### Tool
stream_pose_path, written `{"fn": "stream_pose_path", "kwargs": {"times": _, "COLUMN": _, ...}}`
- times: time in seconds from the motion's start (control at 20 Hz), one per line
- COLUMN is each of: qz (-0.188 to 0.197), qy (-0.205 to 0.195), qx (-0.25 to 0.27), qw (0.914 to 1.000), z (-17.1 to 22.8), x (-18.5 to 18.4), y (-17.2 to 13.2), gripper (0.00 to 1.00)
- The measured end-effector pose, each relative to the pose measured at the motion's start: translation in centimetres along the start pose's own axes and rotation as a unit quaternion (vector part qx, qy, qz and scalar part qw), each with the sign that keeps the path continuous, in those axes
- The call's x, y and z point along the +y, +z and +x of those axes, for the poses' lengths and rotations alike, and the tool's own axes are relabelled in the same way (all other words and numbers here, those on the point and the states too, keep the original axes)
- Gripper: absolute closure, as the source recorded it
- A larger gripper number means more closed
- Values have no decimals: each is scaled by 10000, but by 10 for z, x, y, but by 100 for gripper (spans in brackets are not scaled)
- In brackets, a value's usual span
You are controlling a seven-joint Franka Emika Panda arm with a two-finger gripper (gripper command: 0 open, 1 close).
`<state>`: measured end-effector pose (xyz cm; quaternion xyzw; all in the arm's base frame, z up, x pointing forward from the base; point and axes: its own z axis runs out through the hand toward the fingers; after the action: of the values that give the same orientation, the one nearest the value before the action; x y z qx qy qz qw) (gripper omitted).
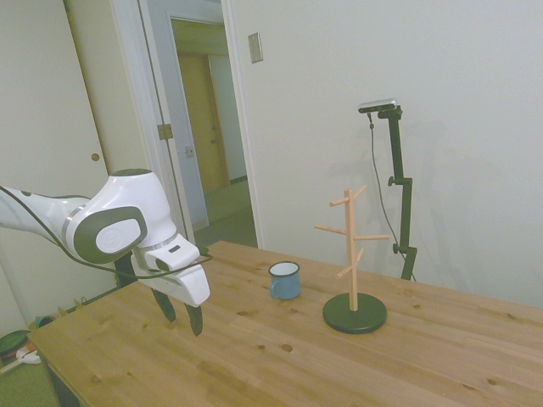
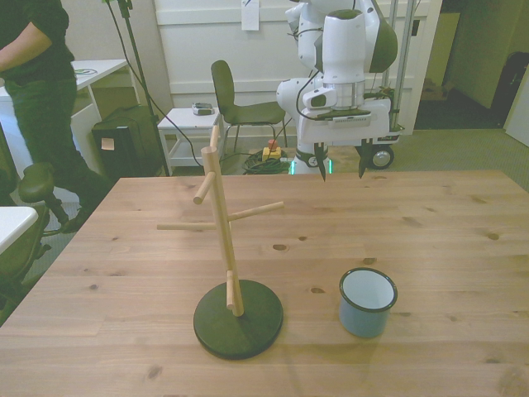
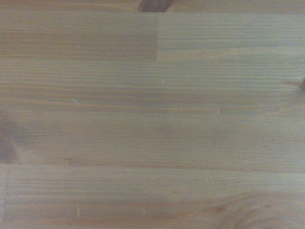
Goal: Hang the mug
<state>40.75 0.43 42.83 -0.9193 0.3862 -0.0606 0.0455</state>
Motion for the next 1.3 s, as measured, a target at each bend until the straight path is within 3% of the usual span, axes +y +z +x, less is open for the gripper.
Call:
{"fn": "stream_pose_path", "kwargs": {"times": 0.25, "qz": 21, "qy": -44, "qx": 4, "qw": 10000, "z": 1, "x": -9, "y": -9, "gripper": 0}}
{"fn": "stream_pose_path", "kwargs": {"times": 0.7, "qz": 122, "qy": -159, "qx": 207, "qw": 9996, "z": 37, "x": -73, "y": -48, "gripper": 0}}
{"fn": "stream_pose_path", "kwargs": {"times": 1.3, "qz": 2, "qy": -337, "qx": 497, "qw": 9982, "z": 121, "x": -167, "y": -25, "gripper": 0}}
